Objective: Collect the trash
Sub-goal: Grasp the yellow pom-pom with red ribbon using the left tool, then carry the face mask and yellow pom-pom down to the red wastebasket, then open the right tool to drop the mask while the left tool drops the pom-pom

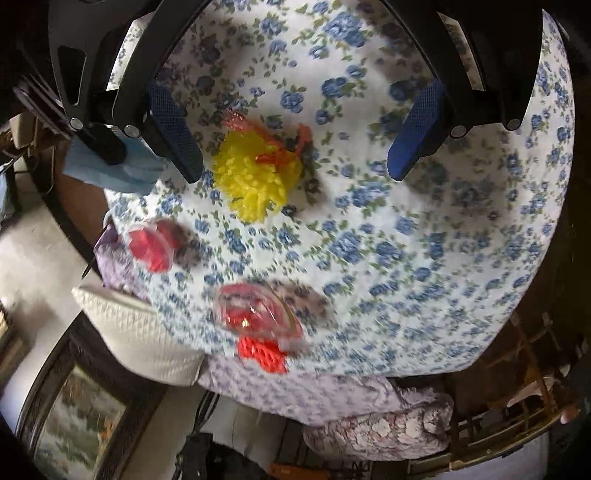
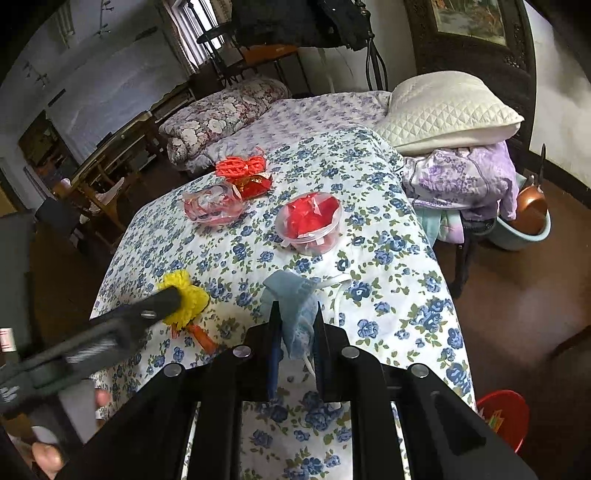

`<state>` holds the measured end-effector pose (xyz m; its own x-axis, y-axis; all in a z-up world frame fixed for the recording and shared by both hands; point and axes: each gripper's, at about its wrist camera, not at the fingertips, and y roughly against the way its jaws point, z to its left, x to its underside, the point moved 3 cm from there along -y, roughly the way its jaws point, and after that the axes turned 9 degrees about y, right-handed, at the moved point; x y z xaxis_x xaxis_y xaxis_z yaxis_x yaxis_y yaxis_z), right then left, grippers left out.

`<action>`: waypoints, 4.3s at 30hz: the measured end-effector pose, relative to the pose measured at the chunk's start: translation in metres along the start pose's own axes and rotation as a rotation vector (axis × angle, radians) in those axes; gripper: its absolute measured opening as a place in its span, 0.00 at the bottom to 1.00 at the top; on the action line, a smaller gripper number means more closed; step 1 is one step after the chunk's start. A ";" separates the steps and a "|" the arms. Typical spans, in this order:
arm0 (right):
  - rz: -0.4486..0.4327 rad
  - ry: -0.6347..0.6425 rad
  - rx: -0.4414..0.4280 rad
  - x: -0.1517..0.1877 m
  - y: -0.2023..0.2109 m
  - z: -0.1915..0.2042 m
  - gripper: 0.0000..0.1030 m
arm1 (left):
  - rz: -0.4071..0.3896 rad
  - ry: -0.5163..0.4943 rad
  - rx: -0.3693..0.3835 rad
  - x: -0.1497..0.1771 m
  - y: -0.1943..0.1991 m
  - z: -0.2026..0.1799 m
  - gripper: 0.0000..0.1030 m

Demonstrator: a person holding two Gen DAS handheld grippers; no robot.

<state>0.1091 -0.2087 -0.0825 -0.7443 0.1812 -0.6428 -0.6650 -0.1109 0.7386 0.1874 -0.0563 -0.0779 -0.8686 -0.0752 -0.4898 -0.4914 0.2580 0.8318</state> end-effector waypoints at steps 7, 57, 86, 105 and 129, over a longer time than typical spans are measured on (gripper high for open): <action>0.004 -0.012 -0.009 0.000 -0.001 -0.001 0.15 | 0.005 -0.013 -0.047 0.004 -0.015 0.000 0.42; 0.105 -0.411 0.245 0.236 0.140 -0.280 0.20 | 0.219 -0.564 0.262 0.252 0.030 -0.326 0.29; 0.285 -0.478 0.209 0.290 0.051 -0.312 0.42 | 0.351 -0.585 0.201 0.289 -0.045 -0.329 0.30; 0.300 -0.591 0.238 0.309 0.073 -0.343 0.50 | 0.468 -0.642 0.120 0.315 -0.094 -0.334 0.32; 0.419 -0.652 0.240 0.341 0.064 -0.346 0.49 | 0.604 -0.580 0.142 0.326 -0.135 -0.329 0.76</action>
<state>-0.2090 -0.4920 -0.3249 -0.6929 0.7126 -0.1102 -0.2525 -0.0967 0.9628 -0.0501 -0.4327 -0.2638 -0.7901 0.6100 -0.0609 0.0921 0.2164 0.9719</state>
